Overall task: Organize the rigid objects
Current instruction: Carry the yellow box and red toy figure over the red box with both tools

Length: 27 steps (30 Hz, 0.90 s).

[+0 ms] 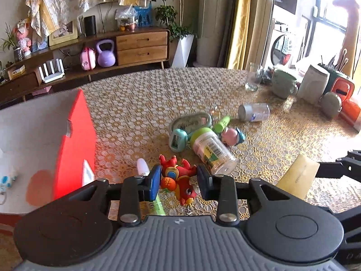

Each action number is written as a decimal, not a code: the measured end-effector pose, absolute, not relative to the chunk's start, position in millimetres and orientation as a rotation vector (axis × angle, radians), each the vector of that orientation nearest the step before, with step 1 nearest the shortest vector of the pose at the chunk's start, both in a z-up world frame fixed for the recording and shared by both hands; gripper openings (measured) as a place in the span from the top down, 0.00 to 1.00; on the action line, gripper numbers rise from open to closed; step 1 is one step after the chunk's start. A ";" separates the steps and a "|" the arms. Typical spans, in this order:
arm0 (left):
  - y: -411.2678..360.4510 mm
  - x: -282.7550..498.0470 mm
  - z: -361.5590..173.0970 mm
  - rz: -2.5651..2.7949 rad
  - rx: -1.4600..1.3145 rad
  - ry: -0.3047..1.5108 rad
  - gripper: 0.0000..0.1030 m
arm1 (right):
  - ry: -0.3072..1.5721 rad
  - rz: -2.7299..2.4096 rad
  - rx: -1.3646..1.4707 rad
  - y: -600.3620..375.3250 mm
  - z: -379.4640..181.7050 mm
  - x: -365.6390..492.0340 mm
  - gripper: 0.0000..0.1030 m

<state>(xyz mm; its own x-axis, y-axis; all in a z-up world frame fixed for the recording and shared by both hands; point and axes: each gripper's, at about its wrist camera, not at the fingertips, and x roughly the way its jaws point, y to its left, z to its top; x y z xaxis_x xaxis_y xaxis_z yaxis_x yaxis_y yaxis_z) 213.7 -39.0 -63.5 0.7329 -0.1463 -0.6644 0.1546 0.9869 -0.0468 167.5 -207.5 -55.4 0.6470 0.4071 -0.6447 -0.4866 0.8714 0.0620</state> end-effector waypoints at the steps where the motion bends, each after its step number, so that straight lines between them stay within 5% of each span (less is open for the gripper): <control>1: -36.6 210.7 -58.2 -0.165 0.010 0.725 0.68 | 0.695 0.517 -0.125 -205.1 -49.2 166.0 0.34; 27: 111.5 194.1 38.7 0.030 -0.015 0.659 0.68 | 0.617 0.737 -0.273 -48.3 16.5 188.2 0.33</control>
<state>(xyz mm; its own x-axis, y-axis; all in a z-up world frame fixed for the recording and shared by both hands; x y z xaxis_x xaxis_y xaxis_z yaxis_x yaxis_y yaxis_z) 194.1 111.5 38.7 0.7900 0.0234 -0.6126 -0.0328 0.9995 -0.0041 188.2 -48.3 16.5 0.5750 0.5429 -0.6120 -0.6979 0.7159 -0.0206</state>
